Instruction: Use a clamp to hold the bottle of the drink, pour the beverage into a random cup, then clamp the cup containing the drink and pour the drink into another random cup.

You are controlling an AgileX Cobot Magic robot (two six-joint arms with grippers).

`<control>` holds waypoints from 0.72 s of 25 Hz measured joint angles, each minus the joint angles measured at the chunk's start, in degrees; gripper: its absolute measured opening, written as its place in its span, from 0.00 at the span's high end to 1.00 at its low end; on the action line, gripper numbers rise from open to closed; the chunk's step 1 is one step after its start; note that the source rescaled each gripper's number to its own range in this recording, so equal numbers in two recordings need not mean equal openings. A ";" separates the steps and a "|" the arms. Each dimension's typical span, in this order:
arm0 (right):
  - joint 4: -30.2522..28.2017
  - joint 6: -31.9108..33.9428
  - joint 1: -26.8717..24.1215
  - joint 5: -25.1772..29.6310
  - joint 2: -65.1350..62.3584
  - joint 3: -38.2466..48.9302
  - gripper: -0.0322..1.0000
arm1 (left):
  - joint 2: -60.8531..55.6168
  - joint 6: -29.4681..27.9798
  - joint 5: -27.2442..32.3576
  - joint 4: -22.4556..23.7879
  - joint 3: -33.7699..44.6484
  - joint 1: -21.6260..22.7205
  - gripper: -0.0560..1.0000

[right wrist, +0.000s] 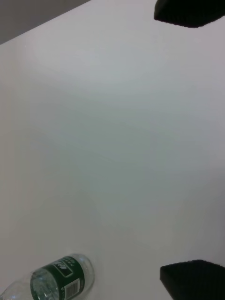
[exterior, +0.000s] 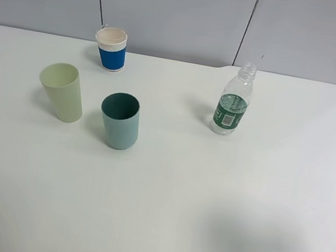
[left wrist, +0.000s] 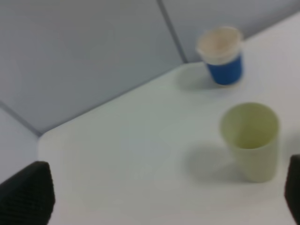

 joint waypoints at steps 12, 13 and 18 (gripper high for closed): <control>0.00 0.00 0.00 0.00 0.00 0.00 0.01 | -13.56 -3.96 8.06 -5.42 0.00 10.39 0.01; 0.00 0.00 0.00 0.00 0.00 0.00 0.01 | -14.30 -4.13 10.19 -6.21 0.00 10.47 0.01; 0.00 0.00 0.00 0.00 0.00 0.00 0.01 | -16.98 -4.36 18.30 -10.21 0.07 10.47 0.01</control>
